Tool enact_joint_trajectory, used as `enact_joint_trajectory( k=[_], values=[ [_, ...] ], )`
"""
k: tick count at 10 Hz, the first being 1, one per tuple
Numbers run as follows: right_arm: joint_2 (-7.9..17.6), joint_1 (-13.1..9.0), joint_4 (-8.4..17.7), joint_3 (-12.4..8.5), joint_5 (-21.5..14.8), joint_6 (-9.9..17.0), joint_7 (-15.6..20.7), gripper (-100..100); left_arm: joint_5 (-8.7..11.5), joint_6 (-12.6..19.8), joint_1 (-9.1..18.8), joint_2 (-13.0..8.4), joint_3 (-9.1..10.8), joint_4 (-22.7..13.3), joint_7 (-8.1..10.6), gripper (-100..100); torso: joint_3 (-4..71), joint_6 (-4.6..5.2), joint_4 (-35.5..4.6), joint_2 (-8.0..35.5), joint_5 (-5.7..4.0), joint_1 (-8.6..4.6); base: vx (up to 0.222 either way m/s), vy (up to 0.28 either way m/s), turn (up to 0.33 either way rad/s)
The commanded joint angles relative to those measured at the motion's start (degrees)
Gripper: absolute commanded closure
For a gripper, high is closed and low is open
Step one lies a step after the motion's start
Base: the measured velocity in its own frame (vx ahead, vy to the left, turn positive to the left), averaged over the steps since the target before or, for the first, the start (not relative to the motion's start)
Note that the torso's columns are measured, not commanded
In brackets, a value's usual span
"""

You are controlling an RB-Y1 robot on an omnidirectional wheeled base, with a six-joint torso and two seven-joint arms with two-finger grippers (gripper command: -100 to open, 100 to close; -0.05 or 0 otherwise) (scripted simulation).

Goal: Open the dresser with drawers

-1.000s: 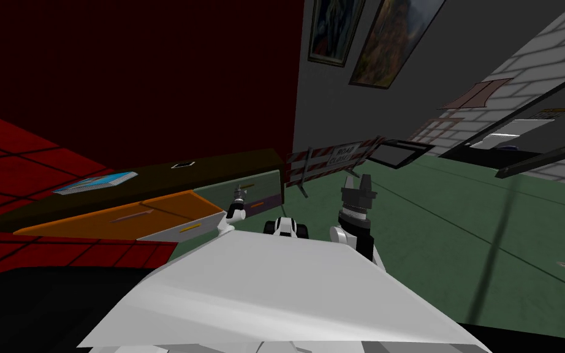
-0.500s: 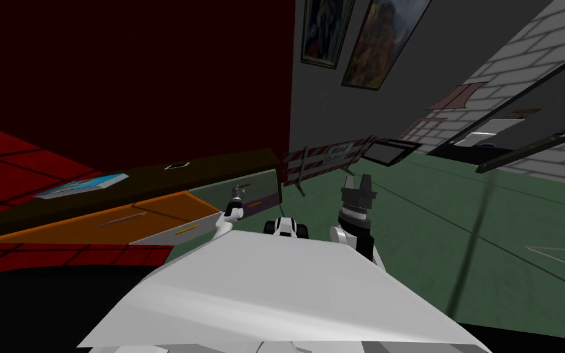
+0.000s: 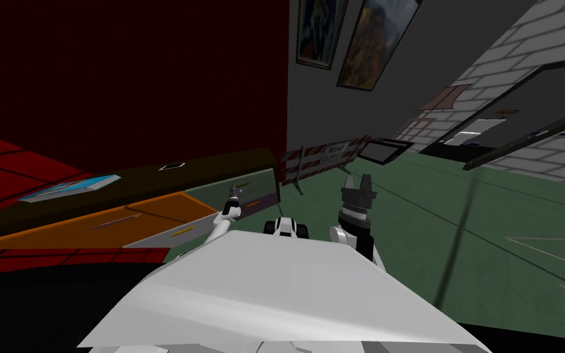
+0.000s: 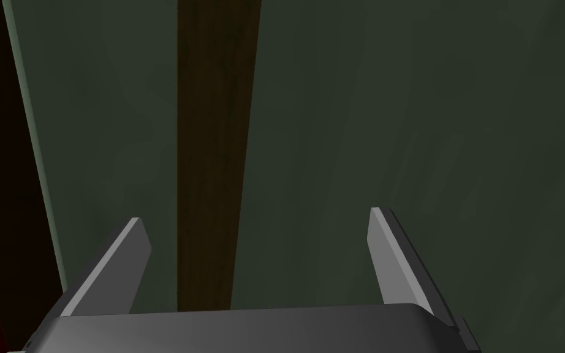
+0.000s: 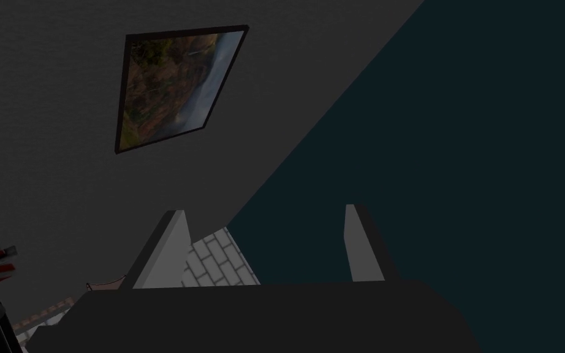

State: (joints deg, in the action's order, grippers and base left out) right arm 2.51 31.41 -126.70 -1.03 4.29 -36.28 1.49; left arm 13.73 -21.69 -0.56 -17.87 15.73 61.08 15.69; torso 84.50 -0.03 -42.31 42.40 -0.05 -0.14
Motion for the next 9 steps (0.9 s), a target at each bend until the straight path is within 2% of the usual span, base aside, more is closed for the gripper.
enact_joint_trajectory(
  k=[1,2,3,4,5,8,9],
  values=[
    [0.00,0.00,0.00,0.00,0.00,0.00,0.00,0,1.00,-1.79,3.18,-3.57,0.67,-4.54,2.45,-100,0.05,0.00,0.02,-0.09,0.06,0.17,-0.051,-0.049,-0.161],
    [0.00,-0.01,0.00,0.00,0.00,0.00,0.00,0,1.00,-1.79,3.31,-4.38,0.67,-7.07,2.45,-100,0.06,0.09,0.01,-0.09,0.06,0.15,-0.055,-0.058,-0.098],
    [0.00,0.00,0.00,0.00,0.00,0.00,0.00,0,1.00,-1.79,3.31,-4.38,0.67,-7.98,2.45,-100,0.06,-0.02,-0.02,-0.09,-0.01,0.15,-0.024,-0.040,0.029],
    [0.00,0.01,0.00,-0.01,0.00,0.00,0.00,0,1.79,-3.24,6.14,-7.02,1.40,-10.11,4.19,-100,0.11,0.00,0.03,-0.19,0.05,0.21,-0.046,-0.081,-0.105],
    [0.00,0.00,0.00,0.00,0.00,0.00,0.00,0,1.79,-3.24,6.14,-7.70,1.40,-13.13,4.19,-100,0.12,0.14,-0.05,-0.19,-0.06,0.09,-0.044,-0.083,-0.105],
    [0.01,0.01,0.00,-0.01,0.00,0.00,0.00,0,1.79,-3.24,6.14,-7.70,1.40,-14.38,4.19,-100,0.13,0.02,0.05,-0.21,0.10,0.33,-0.003,-0.008,-0.005],
    [0.01,0.01,0.00,-0.01,0.00,0.00,0.00,0,2.58,-4.68,8.70,-10.33,2.12,-16.40,5.93,-100,0.11,0.03,0.05,-0.18,0.10,0.28,-0.044,-0.059,-0.121]
  ],
)
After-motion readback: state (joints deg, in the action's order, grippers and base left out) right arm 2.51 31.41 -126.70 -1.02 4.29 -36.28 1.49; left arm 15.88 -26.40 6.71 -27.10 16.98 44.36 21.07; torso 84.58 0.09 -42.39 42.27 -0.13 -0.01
